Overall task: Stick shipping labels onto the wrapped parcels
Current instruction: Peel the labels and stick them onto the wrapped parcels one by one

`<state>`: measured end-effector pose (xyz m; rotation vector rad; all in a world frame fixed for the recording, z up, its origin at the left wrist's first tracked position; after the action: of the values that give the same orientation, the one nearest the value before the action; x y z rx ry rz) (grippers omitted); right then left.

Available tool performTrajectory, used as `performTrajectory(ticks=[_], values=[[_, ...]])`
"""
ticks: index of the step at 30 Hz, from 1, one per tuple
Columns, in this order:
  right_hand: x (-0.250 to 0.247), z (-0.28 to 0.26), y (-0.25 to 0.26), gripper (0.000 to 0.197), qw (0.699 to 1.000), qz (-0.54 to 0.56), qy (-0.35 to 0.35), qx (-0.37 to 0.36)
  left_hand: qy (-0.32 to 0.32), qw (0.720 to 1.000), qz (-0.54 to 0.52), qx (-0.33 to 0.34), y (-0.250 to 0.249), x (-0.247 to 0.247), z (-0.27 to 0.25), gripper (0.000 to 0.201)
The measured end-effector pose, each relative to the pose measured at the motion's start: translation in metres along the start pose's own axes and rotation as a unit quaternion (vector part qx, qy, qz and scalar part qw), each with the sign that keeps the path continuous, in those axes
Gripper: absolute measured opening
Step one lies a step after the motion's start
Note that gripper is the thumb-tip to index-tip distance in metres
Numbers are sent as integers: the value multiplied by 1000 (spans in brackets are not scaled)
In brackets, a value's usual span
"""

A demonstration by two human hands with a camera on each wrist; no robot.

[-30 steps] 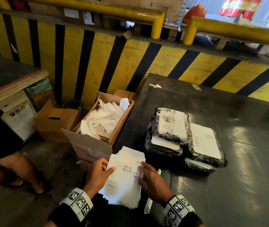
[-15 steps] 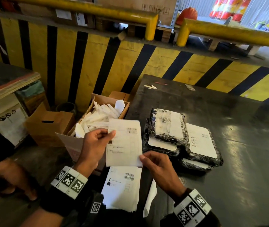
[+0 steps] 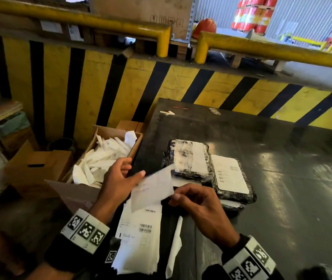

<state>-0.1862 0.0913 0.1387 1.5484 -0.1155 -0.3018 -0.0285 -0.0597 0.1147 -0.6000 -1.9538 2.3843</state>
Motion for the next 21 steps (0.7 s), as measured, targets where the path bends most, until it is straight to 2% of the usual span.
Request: performTrajectory(ticks=[2,4,6,7,9,12,17,21], values=[[-1,2,7,8,1000,20,0,-17,32,997,-1,74,-22,2,-14,20],[-2,5,13,8,999,23,3,-34,102,986,-56,116,-47,8,-35,5],[-1,7,17,9,999,26,11,-45,160,974,-88,137,-67,14,-53,13],[0,8,19,9,998,35,17,-46,168,971,-95,143,-72,16,-59,18],[2,7,21,10,998,45,27,-43,154,972,-101,147,-75,17,-63,20],[4,7,19,9,999,0,34,-34,128,977,-104,134,-66,17,-60,5],[-3,4,11,12,999,-20,27,-12,113,985,-98,86,-50,18,-52,11],[-19,2,12,15,1000,5,14,-1,54,993,-95,34,-30,10,-35,11]])
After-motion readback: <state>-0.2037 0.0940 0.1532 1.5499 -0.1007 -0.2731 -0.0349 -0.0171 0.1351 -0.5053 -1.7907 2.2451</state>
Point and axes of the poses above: each hand's wrist, its own z-axis towards the middle knuckle, its own x-axis out of the palm, y = z × x, the point moved 3 cm from there along z, towards the middle knuckle, and after that the axes turned 8 degrees about x, right-handed, at the moved point
